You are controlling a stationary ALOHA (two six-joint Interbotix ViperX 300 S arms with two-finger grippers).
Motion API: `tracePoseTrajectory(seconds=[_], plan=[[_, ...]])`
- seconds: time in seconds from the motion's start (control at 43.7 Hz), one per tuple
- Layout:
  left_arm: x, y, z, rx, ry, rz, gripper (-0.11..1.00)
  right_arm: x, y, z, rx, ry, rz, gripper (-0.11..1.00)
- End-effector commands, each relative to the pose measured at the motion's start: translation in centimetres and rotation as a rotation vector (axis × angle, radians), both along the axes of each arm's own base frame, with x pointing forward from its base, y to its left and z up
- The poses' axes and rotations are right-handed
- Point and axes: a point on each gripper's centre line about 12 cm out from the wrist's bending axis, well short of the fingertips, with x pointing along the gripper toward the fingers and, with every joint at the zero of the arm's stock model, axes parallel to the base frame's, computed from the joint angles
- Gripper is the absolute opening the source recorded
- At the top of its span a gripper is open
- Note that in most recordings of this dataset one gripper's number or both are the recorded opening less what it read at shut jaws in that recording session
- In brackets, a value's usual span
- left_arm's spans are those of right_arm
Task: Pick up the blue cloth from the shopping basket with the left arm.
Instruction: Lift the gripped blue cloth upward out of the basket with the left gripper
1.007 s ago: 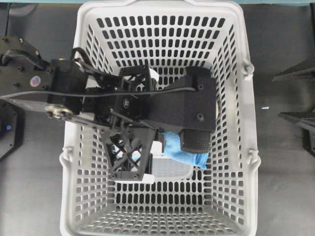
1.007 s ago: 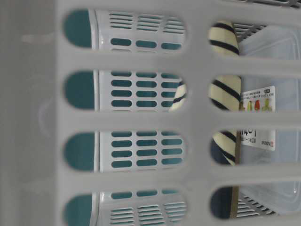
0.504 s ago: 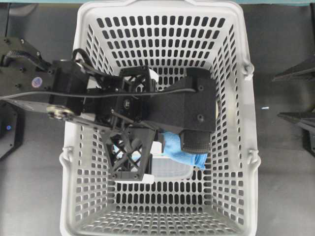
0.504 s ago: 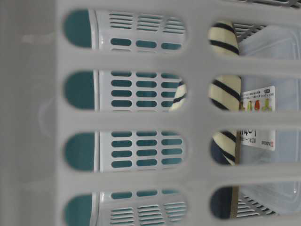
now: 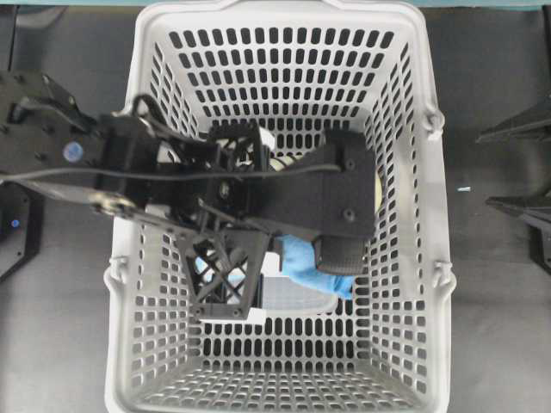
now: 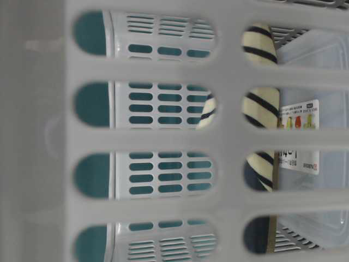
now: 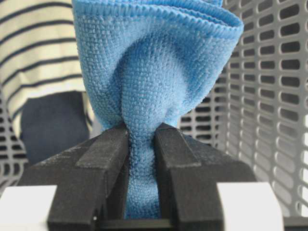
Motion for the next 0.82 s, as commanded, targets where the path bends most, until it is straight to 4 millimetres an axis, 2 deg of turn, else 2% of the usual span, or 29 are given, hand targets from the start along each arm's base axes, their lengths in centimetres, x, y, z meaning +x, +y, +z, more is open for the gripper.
tracePoseTrajectory(seconds=[0.0, 0.321, 0.458, 0.618, 0.801], plan=[[-1.6, 0.0, 2.4, -0.012, -0.090, -0.007, 0.13, 0.1, 0.0, 0.5, 0.005, -0.018, 0.001, 0.79], [-5.4, 0.1, 2.1, -0.029, -0.180, -0.026, 0.13, 0.1, 0.0, 0.5, 0.026, -0.028, -0.002, 0.79], [-5.4, 0.1, 2.0, -0.034, -0.227, -0.031, 0.13, 0.1, -0.1, 0.3, 0.027, -0.022, -0.005, 0.79], [-5.4, 0.1, 1.0, -0.034, -0.203, -0.025, 0.13, -0.1, -0.1, -0.1, 0.029, -0.036, -0.006, 0.79], [-5.2, 0.1, 1.2, -0.035, -0.230, -0.034, 0.13, -0.3, -0.1, -0.4, 0.030, -0.063, -0.004, 0.78]])
